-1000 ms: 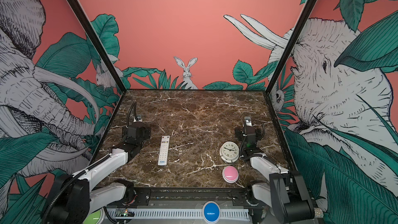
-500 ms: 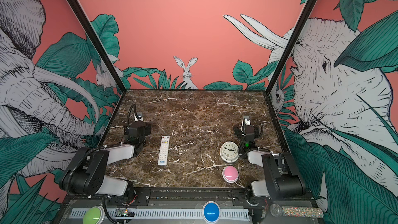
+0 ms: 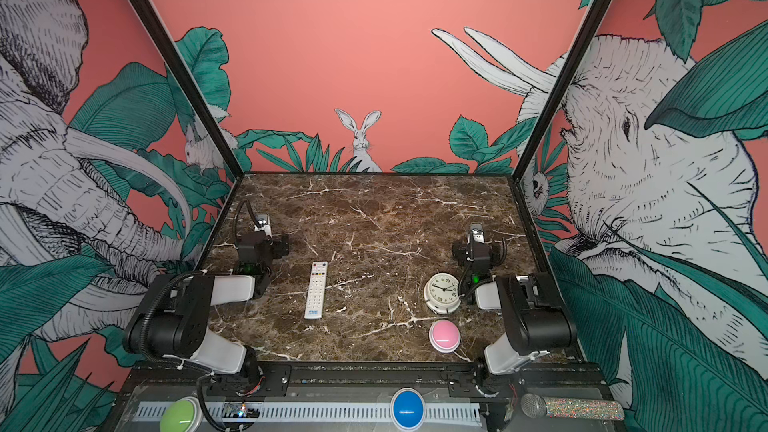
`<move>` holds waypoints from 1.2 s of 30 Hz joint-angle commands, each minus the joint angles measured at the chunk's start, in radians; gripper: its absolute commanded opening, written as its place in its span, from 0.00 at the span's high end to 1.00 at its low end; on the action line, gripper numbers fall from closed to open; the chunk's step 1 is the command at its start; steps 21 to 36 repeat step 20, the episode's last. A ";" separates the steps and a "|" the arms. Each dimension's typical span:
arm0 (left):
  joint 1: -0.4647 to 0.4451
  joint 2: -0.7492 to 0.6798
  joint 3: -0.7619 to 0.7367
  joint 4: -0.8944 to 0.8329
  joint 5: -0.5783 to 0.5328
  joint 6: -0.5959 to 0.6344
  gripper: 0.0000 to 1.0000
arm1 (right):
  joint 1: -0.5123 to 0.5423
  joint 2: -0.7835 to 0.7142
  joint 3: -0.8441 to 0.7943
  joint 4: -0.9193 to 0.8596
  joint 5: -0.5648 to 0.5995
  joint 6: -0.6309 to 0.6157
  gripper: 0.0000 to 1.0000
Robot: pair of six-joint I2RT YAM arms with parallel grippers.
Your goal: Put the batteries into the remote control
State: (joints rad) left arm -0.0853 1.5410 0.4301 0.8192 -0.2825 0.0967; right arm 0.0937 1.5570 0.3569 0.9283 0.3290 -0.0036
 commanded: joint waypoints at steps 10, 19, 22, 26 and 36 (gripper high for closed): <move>0.009 0.015 -0.034 0.085 0.078 -0.001 0.01 | -0.018 -0.006 0.018 0.010 0.012 0.035 0.01; 0.009 0.012 -0.029 0.070 0.081 -0.001 0.01 | -0.017 -0.006 0.019 0.013 0.012 0.035 0.01; 0.009 0.009 -0.031 0.068 0.081 -0.001 0.00 | -0.017 -0.008 0.013 0.023 0.013 0.033 0.01; 0.009 0.009 -0.031 0.068 0.081 -0.001 0.00 | -0.017 -0.008 0.013 0.023 0.013 0.033 0.01; 0.009 0.009 -0.031 0.068 0.081 -0.001 0.00 | -0.017 -0.008 0.013 0.023 0.013 0.033 0.01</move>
